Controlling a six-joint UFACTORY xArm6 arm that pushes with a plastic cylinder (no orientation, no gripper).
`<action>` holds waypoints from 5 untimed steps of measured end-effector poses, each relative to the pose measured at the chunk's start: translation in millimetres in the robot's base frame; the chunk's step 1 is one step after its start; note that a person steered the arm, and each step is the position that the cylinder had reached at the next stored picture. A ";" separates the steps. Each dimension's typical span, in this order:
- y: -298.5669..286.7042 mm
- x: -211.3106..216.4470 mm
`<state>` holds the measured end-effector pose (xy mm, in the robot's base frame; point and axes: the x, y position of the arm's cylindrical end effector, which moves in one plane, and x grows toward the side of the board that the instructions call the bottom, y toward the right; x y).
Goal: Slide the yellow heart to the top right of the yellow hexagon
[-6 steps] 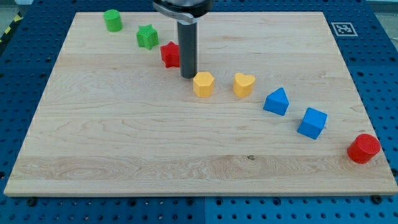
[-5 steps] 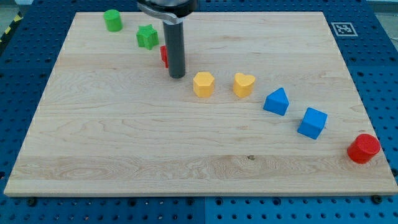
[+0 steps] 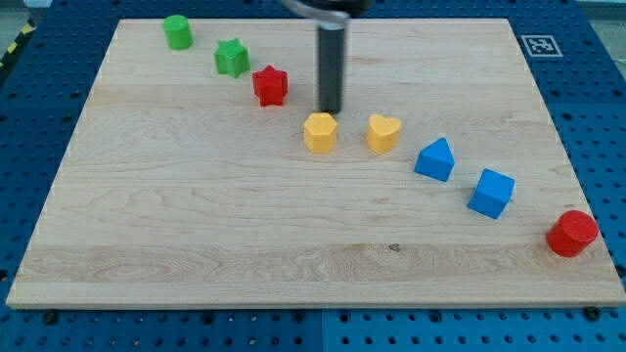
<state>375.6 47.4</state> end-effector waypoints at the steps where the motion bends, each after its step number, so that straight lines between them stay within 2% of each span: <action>1: 75.2 4.4; 2: 99.6 36.8; 3: 58.7 55.6; 4: -16.5 56.9; 5: -9.8 56.9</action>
